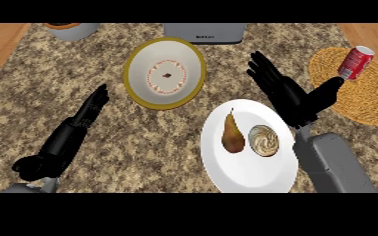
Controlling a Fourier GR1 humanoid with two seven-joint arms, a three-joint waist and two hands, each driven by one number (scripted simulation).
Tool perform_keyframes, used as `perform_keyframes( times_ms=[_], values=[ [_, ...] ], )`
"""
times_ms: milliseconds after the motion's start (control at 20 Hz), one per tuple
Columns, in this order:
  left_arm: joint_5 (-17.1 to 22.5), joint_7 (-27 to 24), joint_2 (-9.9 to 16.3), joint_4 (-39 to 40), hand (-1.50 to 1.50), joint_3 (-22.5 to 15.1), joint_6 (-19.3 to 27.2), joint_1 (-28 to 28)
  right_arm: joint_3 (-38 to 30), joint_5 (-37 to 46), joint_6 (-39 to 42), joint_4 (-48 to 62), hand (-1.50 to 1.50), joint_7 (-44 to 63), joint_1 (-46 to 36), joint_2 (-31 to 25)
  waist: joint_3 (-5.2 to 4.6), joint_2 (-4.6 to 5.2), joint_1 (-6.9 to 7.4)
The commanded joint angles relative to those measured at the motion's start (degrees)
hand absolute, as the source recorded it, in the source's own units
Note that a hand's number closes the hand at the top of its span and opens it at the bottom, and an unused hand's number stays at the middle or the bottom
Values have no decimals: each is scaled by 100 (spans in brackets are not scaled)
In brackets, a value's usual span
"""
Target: Pick the cupcake from the plate and place it in the bowl
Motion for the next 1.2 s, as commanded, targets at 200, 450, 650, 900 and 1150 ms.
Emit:
perform_keyframes(
  times_ms=[200, 450, 650, 900, 1150],
  values=[
    [77, 173, -275, 74, 0, 67, 152, 2, -749, 1484, -2398, -779, 150, -456, 684, -375, 52, -46, -443],
    [132, 594, -656, 47, 0, -212, 184, -316, -363, 2807, -4033, -682, -150, -204, 1579, -51, 67, 24, -305],
    [76, 799, -877, 228, 0, -304, 13, -648, 80, 3672, -4338, -726, -150, -456, 2091, -106, 71, 56, -83],
    [-91, 773, -1051, 483, 0, -384, 89, -762, 610, 4918, -3572, -1029, -150, 1904, 1356, -1126, 51, 59, -32],
    [55, 1010, -886, 195, 0, -224, 17, -844, 1118, 5161, -1859, -1402, -150, 3563, 1236, -1909, 30, 30, 15]
  ],
)
